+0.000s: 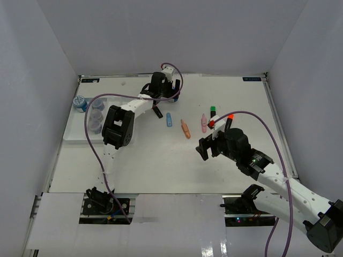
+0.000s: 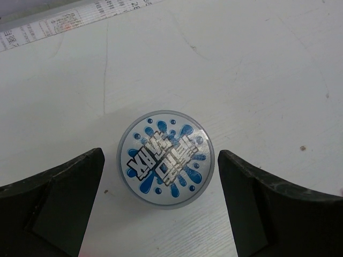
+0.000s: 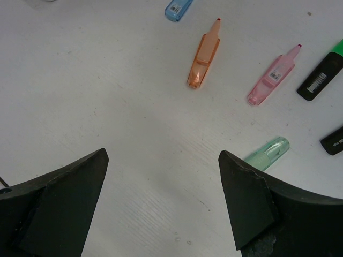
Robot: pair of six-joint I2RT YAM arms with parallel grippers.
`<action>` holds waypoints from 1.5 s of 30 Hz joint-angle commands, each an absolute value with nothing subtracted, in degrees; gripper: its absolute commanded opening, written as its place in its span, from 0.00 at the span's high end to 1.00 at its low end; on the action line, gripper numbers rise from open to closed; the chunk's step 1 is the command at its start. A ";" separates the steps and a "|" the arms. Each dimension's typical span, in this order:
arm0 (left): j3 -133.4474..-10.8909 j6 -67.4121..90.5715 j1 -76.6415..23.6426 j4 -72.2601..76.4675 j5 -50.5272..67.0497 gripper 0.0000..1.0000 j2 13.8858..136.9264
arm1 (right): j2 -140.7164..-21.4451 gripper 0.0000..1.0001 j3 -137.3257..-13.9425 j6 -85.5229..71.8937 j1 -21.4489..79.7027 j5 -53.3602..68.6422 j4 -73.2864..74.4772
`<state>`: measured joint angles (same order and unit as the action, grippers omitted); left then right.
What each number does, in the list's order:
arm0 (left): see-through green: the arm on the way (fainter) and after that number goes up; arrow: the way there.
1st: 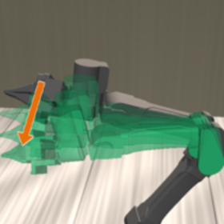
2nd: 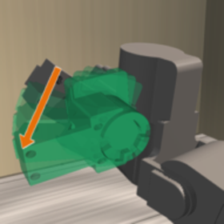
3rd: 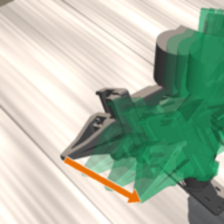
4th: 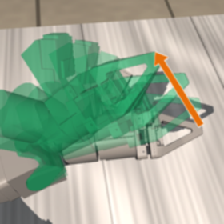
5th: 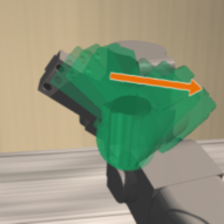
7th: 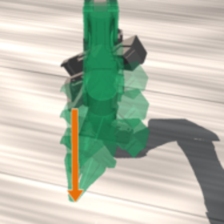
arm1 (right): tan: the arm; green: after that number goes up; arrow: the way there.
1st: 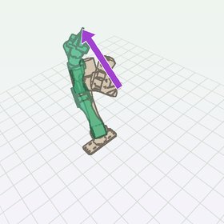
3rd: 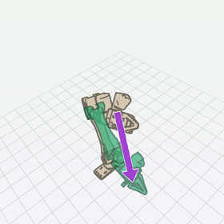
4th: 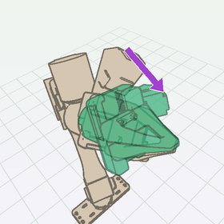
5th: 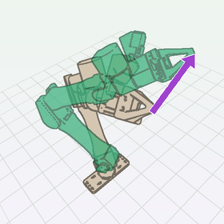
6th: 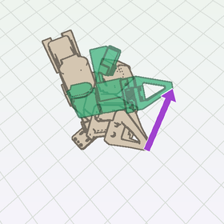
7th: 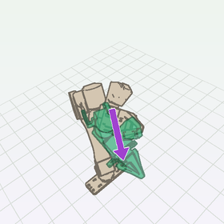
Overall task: Sort the stationery into containers
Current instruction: Pick up the stationery from the center of the board, then place the stationery in the storage box.
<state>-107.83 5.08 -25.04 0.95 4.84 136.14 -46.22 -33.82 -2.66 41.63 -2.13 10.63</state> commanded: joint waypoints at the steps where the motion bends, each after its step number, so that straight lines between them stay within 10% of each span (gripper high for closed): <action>1: -110.91 4.05 -25.66 1.85 4.93 0.02 136.75 | -45.70 0.10 -33.13 -3.16 41.40 -1.50 10.72; 7: -111.01 3.69 -25.84 3.60 3.78 0.05 137.11 | -46.31 0.10 -32.87 -3.16 41.40 -1.58 10.55; 21: -103.02 5.80 -26.10 7.73 1.16 0.45 128.08 | -45.97 0.10 -33.05 -3.16 41.40 -0.62 10.37; 30: -88.17 13.61 -21.46 -0.86 -17.74 0.43 107.33 | -44.39 0.10 -32.79 -0.79 41.48 3.60 9.49; 45: -65.40 31.02 13.24 -13.18 -24.35 0.38 85.25 | -37.62 0.10 -29.88 -0.53 41.48 6.68 7.65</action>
